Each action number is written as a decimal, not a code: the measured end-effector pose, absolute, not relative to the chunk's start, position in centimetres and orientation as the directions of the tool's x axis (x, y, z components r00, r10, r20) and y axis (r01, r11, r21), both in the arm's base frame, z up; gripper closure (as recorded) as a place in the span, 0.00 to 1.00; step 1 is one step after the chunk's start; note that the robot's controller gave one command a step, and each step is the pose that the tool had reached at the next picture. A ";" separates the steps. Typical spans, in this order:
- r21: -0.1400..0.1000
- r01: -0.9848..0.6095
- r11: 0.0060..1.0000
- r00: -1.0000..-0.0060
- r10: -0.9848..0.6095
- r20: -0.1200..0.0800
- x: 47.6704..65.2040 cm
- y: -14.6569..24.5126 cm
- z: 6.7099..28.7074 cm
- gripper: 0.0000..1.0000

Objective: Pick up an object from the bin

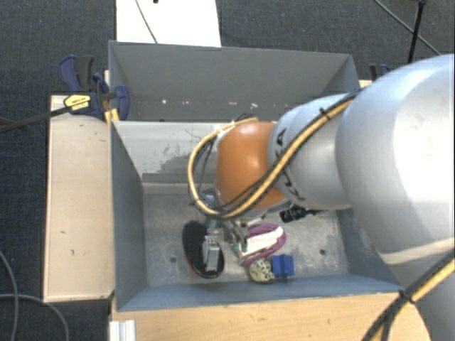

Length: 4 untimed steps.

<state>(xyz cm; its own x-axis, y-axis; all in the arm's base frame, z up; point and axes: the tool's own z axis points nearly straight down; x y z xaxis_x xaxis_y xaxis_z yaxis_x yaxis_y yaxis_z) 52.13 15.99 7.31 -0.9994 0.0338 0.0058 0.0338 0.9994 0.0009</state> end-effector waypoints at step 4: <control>0.004 0.191 0.982 -0.982 0.191 -0.006 51.5 13.1 16.6 1.00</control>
Offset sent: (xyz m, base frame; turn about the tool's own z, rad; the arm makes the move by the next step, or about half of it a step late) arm -0.0450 -0.0015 -0.0031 0.1607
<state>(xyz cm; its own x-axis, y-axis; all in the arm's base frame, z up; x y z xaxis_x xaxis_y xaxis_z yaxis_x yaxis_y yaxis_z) 51.54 13.07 16.58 -0.9817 0.1906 -0.0057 0.1906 0.9817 0.0044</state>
